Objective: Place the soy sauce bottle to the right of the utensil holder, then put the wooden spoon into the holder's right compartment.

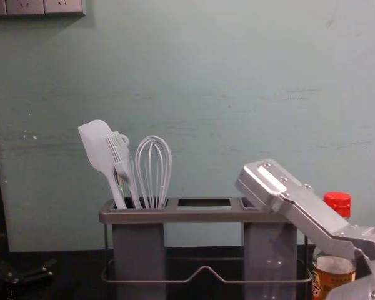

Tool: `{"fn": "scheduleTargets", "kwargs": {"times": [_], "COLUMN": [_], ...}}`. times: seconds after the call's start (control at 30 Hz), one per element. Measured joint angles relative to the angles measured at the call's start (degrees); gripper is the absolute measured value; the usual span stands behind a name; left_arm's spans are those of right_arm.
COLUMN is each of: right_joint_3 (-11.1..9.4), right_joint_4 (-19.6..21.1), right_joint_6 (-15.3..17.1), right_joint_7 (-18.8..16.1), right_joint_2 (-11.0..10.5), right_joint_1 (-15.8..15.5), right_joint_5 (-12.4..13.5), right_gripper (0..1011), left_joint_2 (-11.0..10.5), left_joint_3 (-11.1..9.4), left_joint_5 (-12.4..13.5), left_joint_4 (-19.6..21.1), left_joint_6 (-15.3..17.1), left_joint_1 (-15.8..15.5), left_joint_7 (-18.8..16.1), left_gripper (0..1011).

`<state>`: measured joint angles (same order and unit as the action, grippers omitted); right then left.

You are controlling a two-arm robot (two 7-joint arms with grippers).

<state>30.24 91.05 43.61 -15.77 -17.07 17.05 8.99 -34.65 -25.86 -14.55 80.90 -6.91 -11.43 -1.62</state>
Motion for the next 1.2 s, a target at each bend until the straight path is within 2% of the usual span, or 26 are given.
{"fn": "scheduleTargets", "kwargs": {"times": [0.4,0.7,0.87,1.0,1.2], "right_joint_3": [-1.8,-2.1,-2.4,-2.7,-3.2], "right_joint_4": [-1.9,-1.9,-1.7,-1.6,0.8], "right_joint_6": [-0.1,-0.2,-0.3,-0.2,0.2], "right_joint_7": [-0.7,-0.9,-0.9,-1.0,-2.0], "right_joint_2": [1.9,2.3,2.6,2.7,2.2], "right_joint_1": [-0.4,-0.9,-1.2,-1.3,-2.2], "right_joint_5": [-0.2,-1.5,-2.4,-2.8,-3.3], "right_gripper": [1003,1002,947,841,840], "left_joint_2": [0.0,0.0,0.0,0.0,0.0], "left_joint_3": [0.0,0.0,0.0,0.0,0.0], "left_joint_5": [0.0,0.0,0.0,0.0,0.0], "left_joint_4": [0.0,0.0,0.0,0.0,0.0], "left_joint_6": [0.0,0.0,0.0,0.0,0.0], "left_joint_1": [0.0,0.0,0.0,0.0,0.0], "left_joint_7": [0.0,0.0,0.0,0.0,0.0], "left_gripper": [1005,1005,1005,1005,1005]}}
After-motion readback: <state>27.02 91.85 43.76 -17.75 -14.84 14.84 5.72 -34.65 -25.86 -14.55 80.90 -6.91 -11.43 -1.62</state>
